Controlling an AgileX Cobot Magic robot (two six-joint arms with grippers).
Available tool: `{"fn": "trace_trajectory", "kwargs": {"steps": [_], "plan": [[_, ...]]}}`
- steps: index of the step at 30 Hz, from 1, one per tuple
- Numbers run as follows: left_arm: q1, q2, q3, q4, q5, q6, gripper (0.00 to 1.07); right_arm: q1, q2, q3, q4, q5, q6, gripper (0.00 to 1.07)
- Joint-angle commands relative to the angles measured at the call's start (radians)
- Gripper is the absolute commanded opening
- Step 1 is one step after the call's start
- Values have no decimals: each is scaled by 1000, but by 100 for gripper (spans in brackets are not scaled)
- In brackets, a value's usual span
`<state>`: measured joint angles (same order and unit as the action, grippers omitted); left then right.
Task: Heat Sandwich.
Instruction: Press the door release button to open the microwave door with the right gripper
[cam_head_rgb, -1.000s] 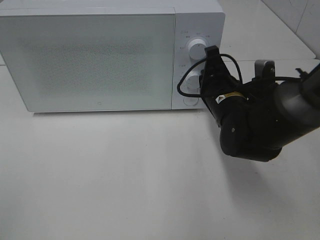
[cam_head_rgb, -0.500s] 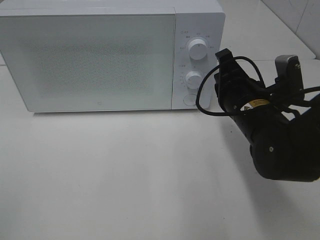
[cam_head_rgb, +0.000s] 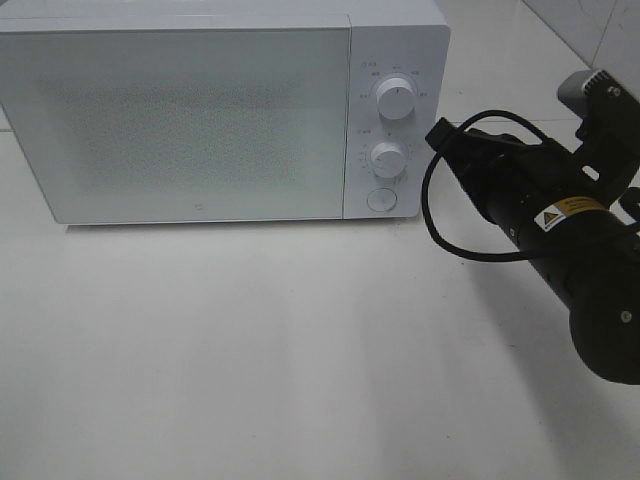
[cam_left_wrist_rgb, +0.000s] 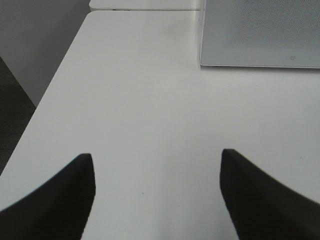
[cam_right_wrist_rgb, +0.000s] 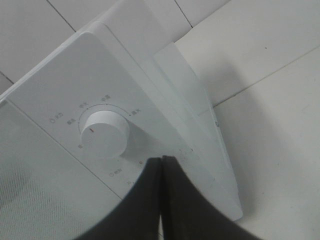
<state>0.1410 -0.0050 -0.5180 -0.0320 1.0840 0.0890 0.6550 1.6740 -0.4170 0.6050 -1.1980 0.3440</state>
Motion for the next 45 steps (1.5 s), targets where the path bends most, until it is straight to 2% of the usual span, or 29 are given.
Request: {"fn": "trace_trajectory", "kwargs": {"steps": [1, 2, 8, 20, 29, 33, 34, 37, 38, 41, 42, 43, 45], "plan": [[-7, -16, 2, 4, -17, -7, 68, 2, -34, 0, -26, 29, -123, 0], [-7, -16, 2, 4, -17, -7, 68, 2, -56, 0, -28, 48, -220, 0], [-7, -16, 2, 4, -17, -7, 68, 2, -115, 0, -24, 78, -442, 0], [-7, -16, 2, 4, -17, -7, 68, -19, -197, 0, -24, 187, -628, 0], [-7, -16, 2, 4, -17, -7, 68, -130, -280, 0, -71, 411, -680, 3], [-7, -16, 2, 4, -17, -7, 68, -258, -319, -61, -166, 680, -679, 6], [-7, -16, 2, 4, -17, -7, 68, -258, -319, -61, -166, 680, -679, 6], [-7, -16, 2, 4, -17, -7, 68, -320, -330, -114, -212, 824, -679, 10], [-7, -16, 2, 4, -17, -7, 68, -358, -336, -148, -233, 929, -679, 15], [-7, -16, 2, 4, -17, -7, 68, -399, -336, -184, -249, 1024, -679, 21], [-7, -16, 2, 4, -17, -7, 68, -437, -336, -221, -269, 1116, -679, 29], [-7, -16, 2, 4, -17, -7, 68, -437, -336, -221, -269, 1116, -679, 29], [-7, -16, 2, 4, -17, -7, 68, -479, -336, -259, -281, 1212, -679, 40]]}}
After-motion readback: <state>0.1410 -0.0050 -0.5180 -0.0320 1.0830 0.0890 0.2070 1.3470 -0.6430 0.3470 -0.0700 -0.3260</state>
